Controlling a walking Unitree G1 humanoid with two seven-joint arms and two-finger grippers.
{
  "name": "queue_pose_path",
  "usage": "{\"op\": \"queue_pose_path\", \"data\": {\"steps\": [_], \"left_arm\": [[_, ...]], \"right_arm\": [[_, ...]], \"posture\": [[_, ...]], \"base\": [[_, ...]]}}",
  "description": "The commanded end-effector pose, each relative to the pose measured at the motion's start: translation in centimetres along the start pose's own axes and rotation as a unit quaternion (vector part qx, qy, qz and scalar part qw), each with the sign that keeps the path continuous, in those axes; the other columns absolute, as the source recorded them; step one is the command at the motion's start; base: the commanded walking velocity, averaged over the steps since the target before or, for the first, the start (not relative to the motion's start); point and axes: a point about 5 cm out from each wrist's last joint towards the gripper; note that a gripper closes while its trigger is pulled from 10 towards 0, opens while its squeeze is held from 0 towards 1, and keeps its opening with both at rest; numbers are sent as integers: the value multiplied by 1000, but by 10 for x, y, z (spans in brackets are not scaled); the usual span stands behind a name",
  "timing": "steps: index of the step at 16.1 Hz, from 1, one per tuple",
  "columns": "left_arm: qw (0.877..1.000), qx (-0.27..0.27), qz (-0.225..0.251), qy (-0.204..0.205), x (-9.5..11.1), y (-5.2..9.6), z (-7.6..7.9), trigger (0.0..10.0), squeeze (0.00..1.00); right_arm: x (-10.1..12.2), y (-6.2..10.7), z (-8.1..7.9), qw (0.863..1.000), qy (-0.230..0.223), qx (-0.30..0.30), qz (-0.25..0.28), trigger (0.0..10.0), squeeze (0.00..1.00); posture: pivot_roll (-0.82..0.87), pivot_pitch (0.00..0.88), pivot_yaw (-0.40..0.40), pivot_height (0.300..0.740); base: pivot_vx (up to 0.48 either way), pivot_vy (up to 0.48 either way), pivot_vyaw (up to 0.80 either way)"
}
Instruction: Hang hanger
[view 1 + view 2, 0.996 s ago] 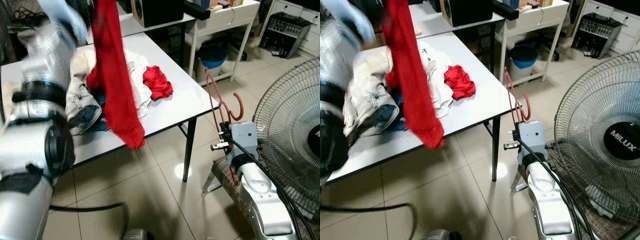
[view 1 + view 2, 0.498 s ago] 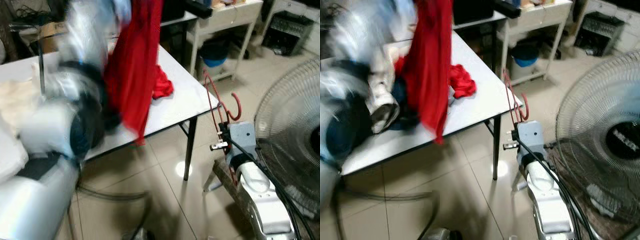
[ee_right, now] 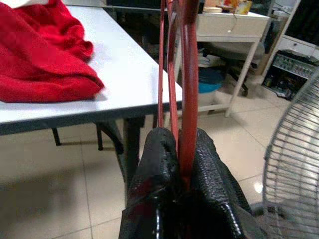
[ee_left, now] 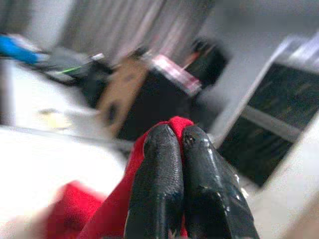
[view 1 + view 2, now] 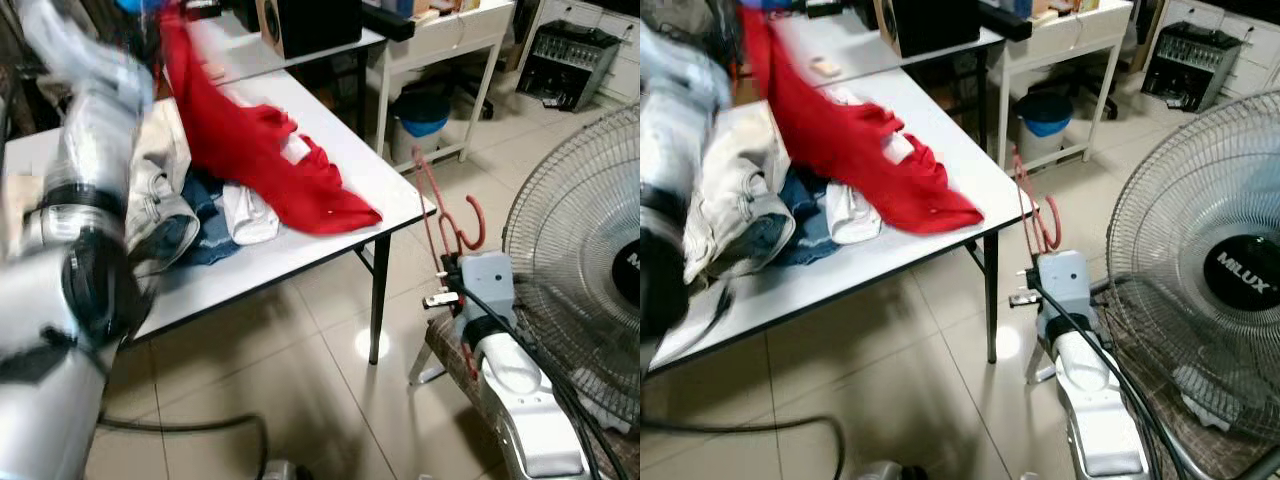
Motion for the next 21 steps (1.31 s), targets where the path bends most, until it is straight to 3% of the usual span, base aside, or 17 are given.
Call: {"op": "queue_pose_path", "data": {"steps": [1,4,6,7,8,9,10,11,12,14,15,18,19,21], "left_arm": [[999,1,-12,-53,1,5,-7,0,0],[997,14,-30,-69,-7,17,-23,0,0],[978,53,-112,-166,-23,19,-31,0,0],[967,6,-160,-199,-34,16,-20,0,0],[968,-24,-161,-190,-35,13,-12,0,0],[976,-104,-132,-140,-25,4,15,0,0],[974,-210,-68,-45,0,-5,51,0,0],[952,-301,10,60,41,-6,85,1137,0],[933,-336,65,111,72,-3,97,314,0],[925,-340,106,132,96,0,97,0,0],[927,-314,149,141,120,3,88,0,0],[954,-163,230,103,165,17,55,0,0],[959,-134,234,86,168,18,51,0,0],[974,-92,209,6,165,15,47,0,0]], "right_arm": [[7,-3,0,1000,3,0,15,10000,0],[6,-2,0,1000,5,3,14,10000,0],[5,-3,-4,1000,6,13,12,10000,0],[5,-4,-5,1000,6,15,12,10000,0],[5,-4,-5,1000,6,15,12,10000,0],[5,-3,-5,1000,6,14,12,10000,0],[4,-2,-5,1000,5,12,11,10000,0],[3,-2,-4,1000,5,11,10,10000,0],[3,-2,-4,1000,4,10,10,10000,0],[3,-2,-5,1000,3,10,11,10000,0],[4,-3,-6,1000,2,11,12,10000,0],[5,-8,-9,1000,1,17,17,10000,0],[6,-9,-9,1000,1,18,18,10000,0],[6,-10,-9,1000,2,18,20,10000,0]], "posture": [[1,0,117,740],[9,0,108,740],[12,0,112,740],[9,0,117,740],[8,0,120,740],[8,0,124,740],[7,0,129,740],[9,0,130,740],[11,0,130,740],[19,0,125,740],[27,0,119,740],[44,0,111,740],[44,0,111,740],[43,0,114,740]], "base": [[0,0,0],[0,0,0],[0,0,0],[0,0,0],[0,0,0],[0,0,0],[0,0,0],[0,0,0],[0,0,0],[0,0,0],[0,0,0],[0,0,0],[0,0,0],[0,0,0]]}}
Point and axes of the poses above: a point about 5 cm out from each wrist's last joint towards the gripper, its own y axis pointing back from the gripper into the wrist, its own x axis along the axis of the wrist's last joint, z = x × y, and after that the axes turned 14 degrees about y, right-handed
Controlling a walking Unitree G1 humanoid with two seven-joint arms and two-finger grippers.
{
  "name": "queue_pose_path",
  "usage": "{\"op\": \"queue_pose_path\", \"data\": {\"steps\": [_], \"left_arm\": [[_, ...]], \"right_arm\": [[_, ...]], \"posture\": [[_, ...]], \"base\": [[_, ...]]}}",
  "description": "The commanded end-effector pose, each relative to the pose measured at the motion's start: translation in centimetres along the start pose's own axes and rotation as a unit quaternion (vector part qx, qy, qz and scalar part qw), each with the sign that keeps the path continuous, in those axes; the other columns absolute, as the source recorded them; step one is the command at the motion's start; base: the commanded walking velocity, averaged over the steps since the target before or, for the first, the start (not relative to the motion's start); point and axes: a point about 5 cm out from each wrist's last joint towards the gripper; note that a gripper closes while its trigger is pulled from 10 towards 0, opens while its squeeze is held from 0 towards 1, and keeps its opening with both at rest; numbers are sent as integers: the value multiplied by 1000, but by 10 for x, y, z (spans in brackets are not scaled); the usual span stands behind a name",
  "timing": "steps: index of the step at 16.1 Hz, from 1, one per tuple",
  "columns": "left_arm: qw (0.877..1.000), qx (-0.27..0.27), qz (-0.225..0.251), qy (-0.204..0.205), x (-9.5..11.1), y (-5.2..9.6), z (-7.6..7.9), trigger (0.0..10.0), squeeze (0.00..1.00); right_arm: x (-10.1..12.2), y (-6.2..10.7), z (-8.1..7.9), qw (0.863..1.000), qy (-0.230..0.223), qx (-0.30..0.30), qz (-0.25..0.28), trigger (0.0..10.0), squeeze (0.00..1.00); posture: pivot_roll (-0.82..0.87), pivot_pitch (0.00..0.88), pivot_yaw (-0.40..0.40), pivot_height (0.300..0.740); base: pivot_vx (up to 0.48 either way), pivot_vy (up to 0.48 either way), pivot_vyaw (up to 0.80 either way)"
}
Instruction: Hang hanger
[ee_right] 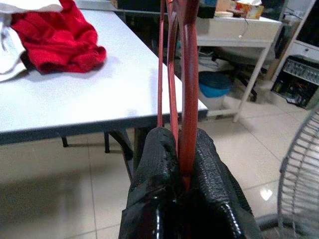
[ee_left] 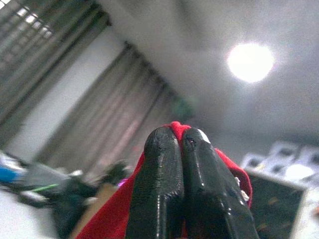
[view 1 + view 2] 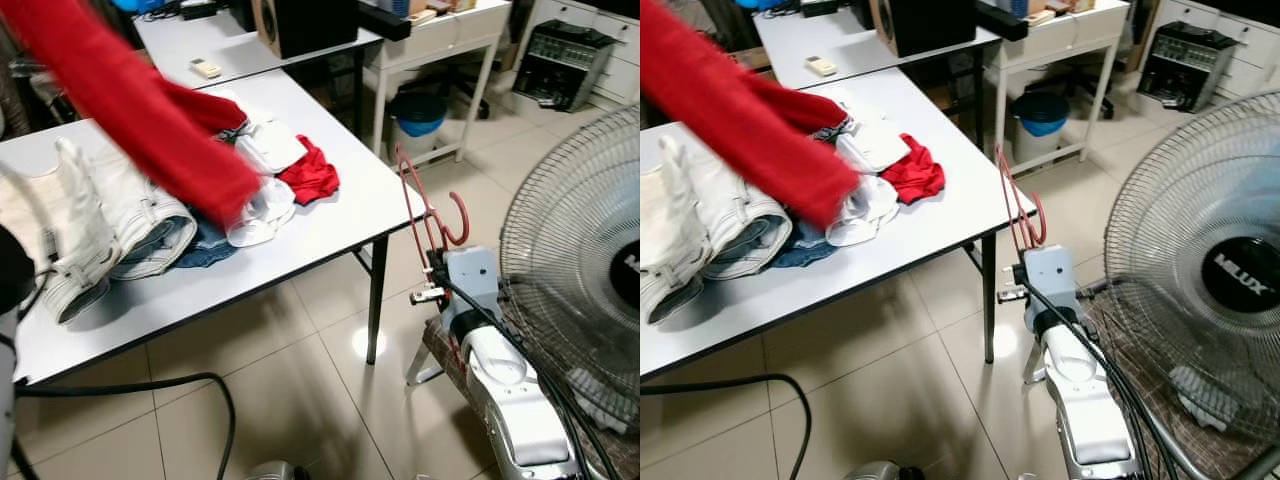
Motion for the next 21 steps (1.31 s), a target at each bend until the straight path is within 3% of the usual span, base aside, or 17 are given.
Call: {"op": "queue_pose_path", "data": {"steps": [1,2,3,4,6,7,8,10,12,13,14,16,17,19,20,21], "left_arm": [[998,-6,-34,-52,-9,-5,6,0,0],[994,-5,-68,-91,-23,-3,4,0,0],[979,0,-117,-164,-40,2,-2,0,0],[970,11,-131,-202,-44,5,-7,0,0],[944,124,-142,-269,-43,24,-41,0,0],[915,197,-129,-326,-29,39,-63,0,0],[905,225,-122,-340,-21,46,-72,0,0],[840,322,-107,-424,14,84,-107,0,0],[779,399,-136,-464,34,130,-139,157,0],[762,390,-261,-446,19,159,-157,10000,8],[733,349,-358,-462,3,176,-165,10000,1000],[701,310,-439,-468,-9,190,-169,10000,1000],[698,319,-431,-475,-5,189,-169,10000,1000],[680,323,-448,-483,8,194,-170,10000,1000],[651,302,-505,-479,20,201,-170,10000,1000],[645,294,-525,-471,25,204,-169,10000,1000]], "right_arm": [[1,-1,-1,1000,2,2,6,10000,0],[1,-1,-1,1000,2,1,6,10000,0],[-1,0,-2,1000,2,-1,4,10000,0],[-1,0,-2,1000,1,-2,3,10000,0],[-3,3,-3,1000,-1,-5,-1,10000,0],[-4,5,-3,1000,-2,-7,-4,10000,0],[-5,6,-3,1000,-2,-7,-5,10000,0],[-7,8,-5,1000,-3,-2,-10,10000,0],[-8,8,-8,1000,-3,9,-12,10000,0],[-8,7,-10,1000,-1,20,-11,10000,0],[-8,6,-11,1000,1,29,-10,10000,0],[-7,3,-12,999,6,38,-7,10000,0],[-5,2,-13,999,5,39,-6,10000,0],[-5,2,-14,999,5,44,-4,10000,0],[-6,3,-13,999,6,46,-5,10000,0],[-7,4,-13,999,6,47,-6,10000,0]], "posture": [[42,0,116,740],[40,0,119,740],[32,0,130,740],[29,0,135,740],[24,0,145,740],[24,0,147,740],[25,0,148,740],[36,0,138,740],[55,0,113,740],[63,0,101,740],[70,0,86,740],[81,0,73,740],[83,0,68,740],[84,3,65,740],[89,7,62,740],[89,7,62,740]], "base": [[0,0,0],[0,0,0],[0,0,0],[0,0,0],[0,0,0],[0,0,0],[0,0,0],[0,0,0],[0,0,0],[0,0,0],[0,0,0],[0,0,0],[0,0,0],[0,0,0],[0,0,0],[0,0,0]]}}
Point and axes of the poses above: a point about 5 cm out from each wrist's last joint towards the gripper, its own y axis pointing back from the gripper into the wrist, its own x axis along the axis of the wrist's last joint, z = x × y, and after that the axes turned 14 degrees about y, right-handed
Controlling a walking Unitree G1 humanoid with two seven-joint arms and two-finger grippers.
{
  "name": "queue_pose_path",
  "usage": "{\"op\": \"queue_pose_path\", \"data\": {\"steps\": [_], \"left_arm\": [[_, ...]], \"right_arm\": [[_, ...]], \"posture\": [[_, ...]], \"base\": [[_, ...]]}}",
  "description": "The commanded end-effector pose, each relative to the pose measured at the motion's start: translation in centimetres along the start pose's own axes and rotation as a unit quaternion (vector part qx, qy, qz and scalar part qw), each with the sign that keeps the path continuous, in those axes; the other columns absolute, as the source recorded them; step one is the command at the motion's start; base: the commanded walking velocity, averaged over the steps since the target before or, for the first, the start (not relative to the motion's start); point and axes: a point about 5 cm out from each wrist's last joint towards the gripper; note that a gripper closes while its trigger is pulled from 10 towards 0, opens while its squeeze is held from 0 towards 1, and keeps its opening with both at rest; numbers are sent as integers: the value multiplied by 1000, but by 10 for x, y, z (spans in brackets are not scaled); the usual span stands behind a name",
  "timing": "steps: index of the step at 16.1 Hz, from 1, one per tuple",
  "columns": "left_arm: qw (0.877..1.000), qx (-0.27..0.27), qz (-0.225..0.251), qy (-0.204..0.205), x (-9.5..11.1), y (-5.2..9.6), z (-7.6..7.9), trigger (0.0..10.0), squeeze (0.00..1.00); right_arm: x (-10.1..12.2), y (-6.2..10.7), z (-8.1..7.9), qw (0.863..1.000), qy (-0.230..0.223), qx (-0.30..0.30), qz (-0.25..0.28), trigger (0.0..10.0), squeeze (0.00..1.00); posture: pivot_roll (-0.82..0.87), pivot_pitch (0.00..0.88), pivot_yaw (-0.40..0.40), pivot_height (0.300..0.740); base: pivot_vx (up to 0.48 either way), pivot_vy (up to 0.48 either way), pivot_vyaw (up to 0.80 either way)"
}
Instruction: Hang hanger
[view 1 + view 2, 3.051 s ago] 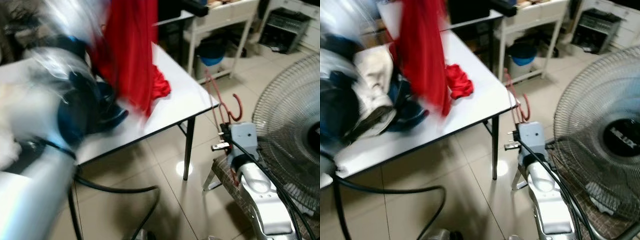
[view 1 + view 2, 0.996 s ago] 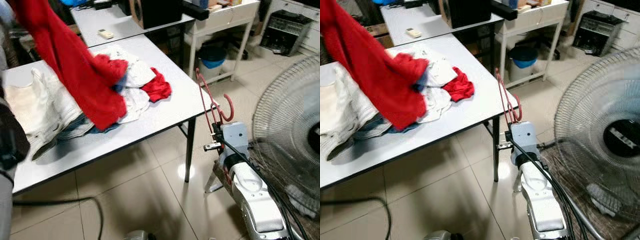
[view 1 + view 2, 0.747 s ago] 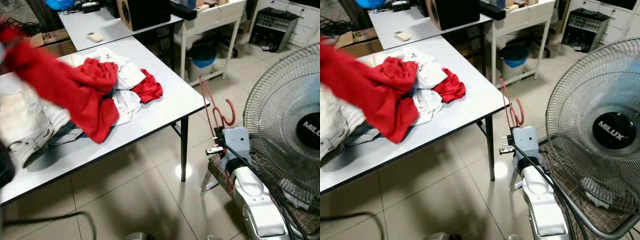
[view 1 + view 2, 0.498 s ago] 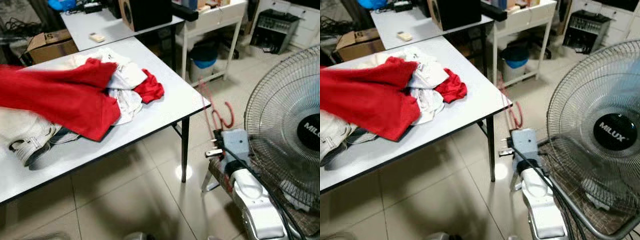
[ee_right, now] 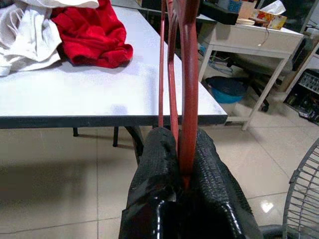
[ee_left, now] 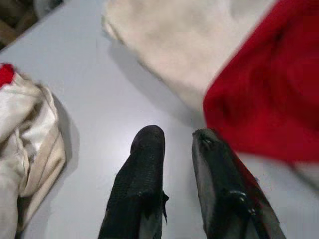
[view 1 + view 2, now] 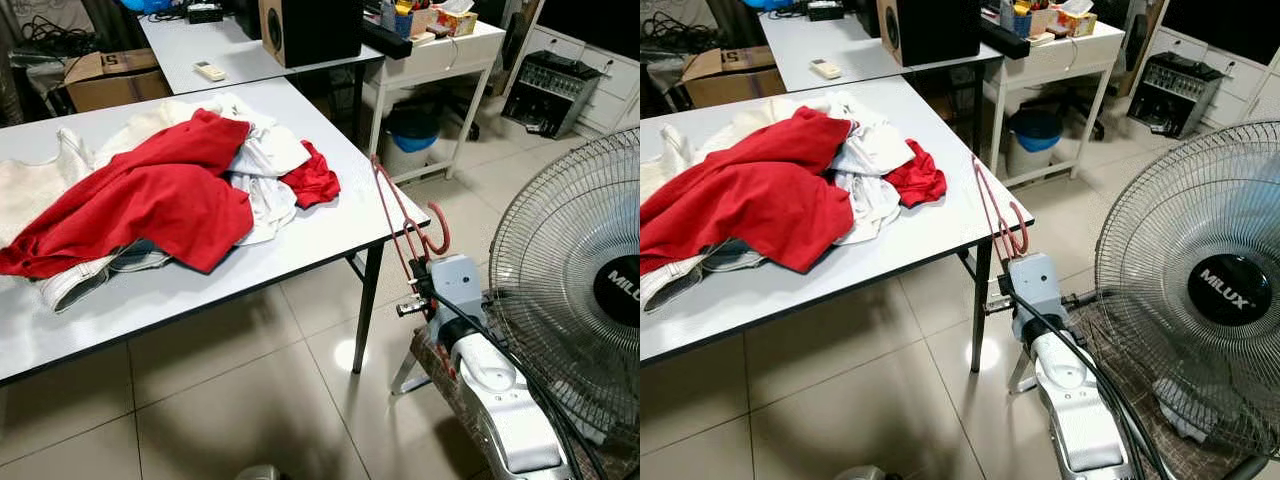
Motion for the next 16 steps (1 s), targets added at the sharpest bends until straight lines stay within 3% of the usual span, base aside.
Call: {"op": "queue_pose_path", "data": {"steps": [1,2,3,4,5,6,7,8,9,10,11,12,13,14,15,16], "left_arm": [[997,-60,-42,-30,-2,7,-3,10000,1000],[992,-97,-63,-43,-3,13,-6,10000,1000],[989,-135,-42,-35,7,21,-9,10000,1000],[975,-224,12,-7,27,31,-4,10000,1000],[945,-319,70,1,47,42,8,10000,1000],[921,-371,118,28,66,49,20,10000,1000],[899,-403,165,48,85,52,36,10000,1000],[886,-421,188,49,94,52,49,10000,1000],[868,-448,211,42,106,45,82,10000,1000],[866,-442,231,22,114,34,120,10000,1000],[868,-437,234,18,115,32,126,10000,1000],[860,-454,234,1,112,28,153,10000,1000],[857,-460,230,-2,110,27,165,10000,1000],[834,-509,213,-31,100,31,203,10000,733],[824,-527,200,-52,93,33,218,10000,39],[817,-539,188,-78,85,34,230,10000,0]], "right_arm": [[-2,0,2,1000,1,2,-4,10000,0],[-3,0,2,1000,1,2,-5,10000,0],[-2,0,2,1000,1,1,-5,10000,0],[-2,-1,3,1000,-1,0,-4,10000,0],[-1,-1,3,1000,-1,-1,-3,10000,0],[-1,-2,3,1000,-1,0,-3,10000,0],[-1,-3,2,1000,-1,1,-3,10000,0],[0,-3,1,1000,0,2,-2,10000,0],[2,-5,1,1000,0,2,1,10000,0],[3,-5,1,1000,1,0,3,10000,0],[3,-5,1,1000,2,-1,3,10000,0],[3,-5,2,1000,3,-4,3,10000,0],[3,-5,3,1000,3,-5,3,10000,0],[3,-3,4,1000,4,-11,1,10000,0],[2,-2,5,1000,4,-13,0,10000,0],[1,-1,5,1000,4,-15,-1,10000,0]], "posture": [[92,9,62,740],[90,9,63,740],[88,7,65,740],[90,6,65,740],[95,6,62,740],[98,5,60,740],[98,5,60,740],[92,3,61,740],[86,1,64,740],[86,1,64,740],[77,0,72,740],[65,0,81,740],[65,0,81,740],[47,0,94,740],[47,0,94,740],[47,0,94,740]], "base": [[0,0,0],[0,0,0],[0,0,0],[0,0,0],[0,0,0],[0,0,0],[0,0,0],[0,0,0],[0,0,0],[0,0,0],[0,0,0],[0,0,0],[0,0,0],[0,0,0],[0,0,0],[0,0,0]]}}
Point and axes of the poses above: a point about 5 cm out from each wrist's last joint towards the gripper, its own y axis pointing back from the gripper into the wrist, its own x axis along the axis of the wrist's last joint, z = x × y, and after that the axes turned 14 degrees about y, right-handed
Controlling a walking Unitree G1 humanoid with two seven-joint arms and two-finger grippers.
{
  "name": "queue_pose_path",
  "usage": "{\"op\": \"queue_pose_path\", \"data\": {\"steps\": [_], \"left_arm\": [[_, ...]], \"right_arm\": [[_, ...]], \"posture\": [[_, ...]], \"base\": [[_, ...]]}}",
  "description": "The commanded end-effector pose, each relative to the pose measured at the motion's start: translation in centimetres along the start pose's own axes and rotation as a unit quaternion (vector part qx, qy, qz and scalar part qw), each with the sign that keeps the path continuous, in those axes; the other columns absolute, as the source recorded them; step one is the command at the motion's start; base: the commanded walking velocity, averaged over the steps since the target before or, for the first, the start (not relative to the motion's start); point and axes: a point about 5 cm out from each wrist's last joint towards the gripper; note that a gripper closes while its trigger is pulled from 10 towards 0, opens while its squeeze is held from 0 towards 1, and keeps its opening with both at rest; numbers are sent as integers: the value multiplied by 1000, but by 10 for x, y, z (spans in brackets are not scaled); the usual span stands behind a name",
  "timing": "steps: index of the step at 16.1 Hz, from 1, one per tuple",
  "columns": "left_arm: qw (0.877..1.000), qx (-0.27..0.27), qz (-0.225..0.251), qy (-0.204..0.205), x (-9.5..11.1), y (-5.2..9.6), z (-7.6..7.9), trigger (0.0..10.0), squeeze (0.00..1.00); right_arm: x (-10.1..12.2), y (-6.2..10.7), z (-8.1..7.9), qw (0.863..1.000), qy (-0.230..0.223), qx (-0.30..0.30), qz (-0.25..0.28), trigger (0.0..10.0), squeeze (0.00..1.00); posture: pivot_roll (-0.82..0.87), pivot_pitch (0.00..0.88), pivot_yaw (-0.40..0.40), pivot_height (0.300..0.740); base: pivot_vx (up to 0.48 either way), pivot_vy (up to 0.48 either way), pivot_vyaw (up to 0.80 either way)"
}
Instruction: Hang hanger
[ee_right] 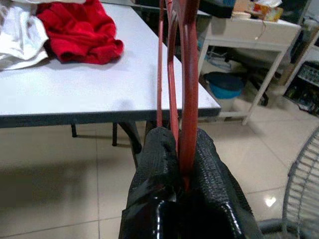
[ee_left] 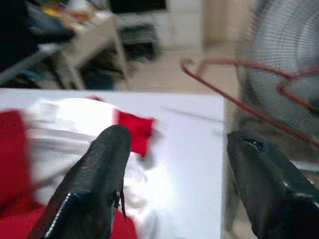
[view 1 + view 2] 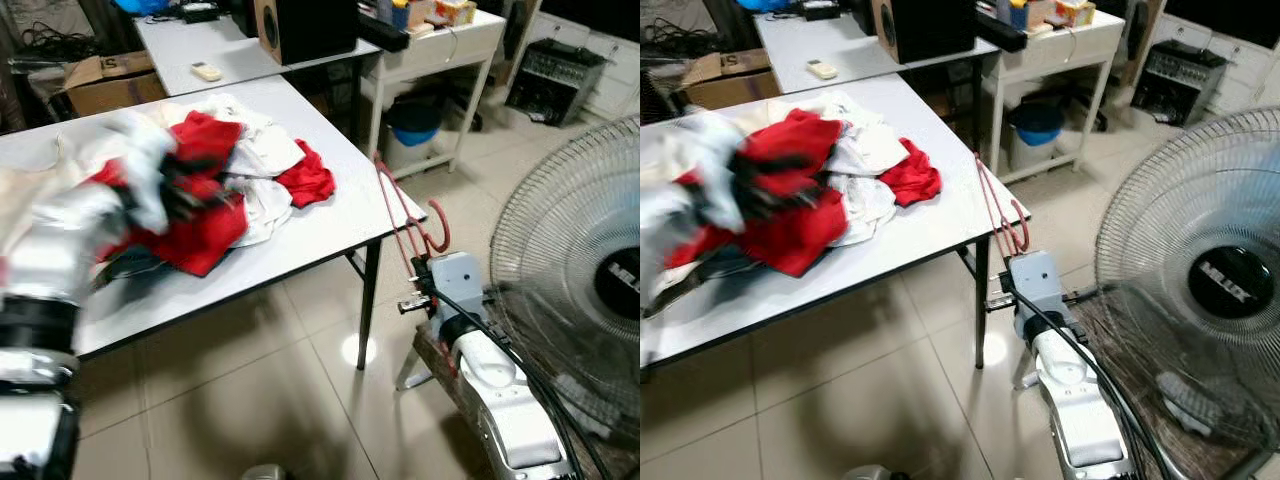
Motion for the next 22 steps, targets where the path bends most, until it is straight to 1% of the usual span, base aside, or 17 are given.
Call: {"op": "queue_pose_path", "data": {"steps": [1,2,3,4,5,6,7,9,12,13,14,15,16,17,20,22], "left_arm": [[998,14,-37,-39,-10,-8,3,10000,0],[996,39,-49,-62,-15,-13,1,10000,0],[987,100,-67,-111,-19,-18,-7,10000,0],[981,124,-72,-131,-19,-20,-11,10000,0],[972,150,-89,-160,-21,-21,-14,10000,0],[968,153,-101,-170,-24,-21,-14,10000,0],[957,158,-137,-201,-35,-23,-15,10000,0],[939,180,-167,-241,-47,-30,-18,10000,0],[929,218,-173,-244,-56,-38,-20,10000,0],[924,246,-176,-234,-63,-41,-22,10000,0],[922,259,-176,-230,-65,-41,-24,9686,0],[917,276,-177,-228,-71,-42,-24,2353,0],[915,282,-178,-228,-74,-42,-25,2353,0],[909,294,-185,-229,-79,-41,-26,0,0],[905,301,-188,-234,-82,-41,-27,0,0],[905,303,-187,-235,-82,-41,-27,0,0]], "right_arm": [[2,1,5,1000,2,-13,0,10000,0],[1,1,5,1000,2,-13,-1,10000,0],[1,1,4,1000,2,-12,-1,10000,0],[1,1,3,1000,2,-11,-1,10000,0],[2,0,2,1000,2,-8,0,10000,0],[3,-1,1,1000,1,-7,1,10000,0],[3,-2,1,1000,0,-6,2,10000,0],[3,-3,-1,1000,0,-3,3,10000,0],[4,-4,-2,1000,-1,-2,4,10000,0],[4,-4,-1,1000,-1,-4,5,10000,0],[4,-4,0,1000,-1,-5,5,10000,0],[3,-3,0,1000,0,-7,3,10000,0],[3,-3,0,1000,0,-8,3,10000,0],[3,-2,0,1000,1,-9,2,10000,0],[2,0,0,1000,1,-11,1,10000,0],[2,0,0,1000,1,-12,0,10000,0]], "posture": [[40,3,101,740],[40,3,101,740],[45,5,97,740],[47,5,95,740],[50,5,95,740],[53,5,93,740],[57,5,91,740],[62,5,89,740],[55,3,94,740],[51,2,98,740],[45,0,105,740],[39,0,108,740],[37,0,109,740],[30,0,114,740],[26,0,117,740],[24,0,119,740]], "base": [[0,0,0],[0,0,0],[0,0,0],[0,0,0],[0,0,0],[0,0,0],[0,0,0],[0,0,0],[0,0,0],[0,0,0],[0,0,0],[0,0,0],[0,0,0],[0,0,0],[0,0,0],[0,0,0]]}}
Point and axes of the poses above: a point about 5 cm out from each wrist's last joint towards the gripper, its own y axis pointing back from the gripper into the wrist, its own x axis along the axis of the wrist's last joint, z = x × y, and after that the axes turned 14 degrees about y, right-handed
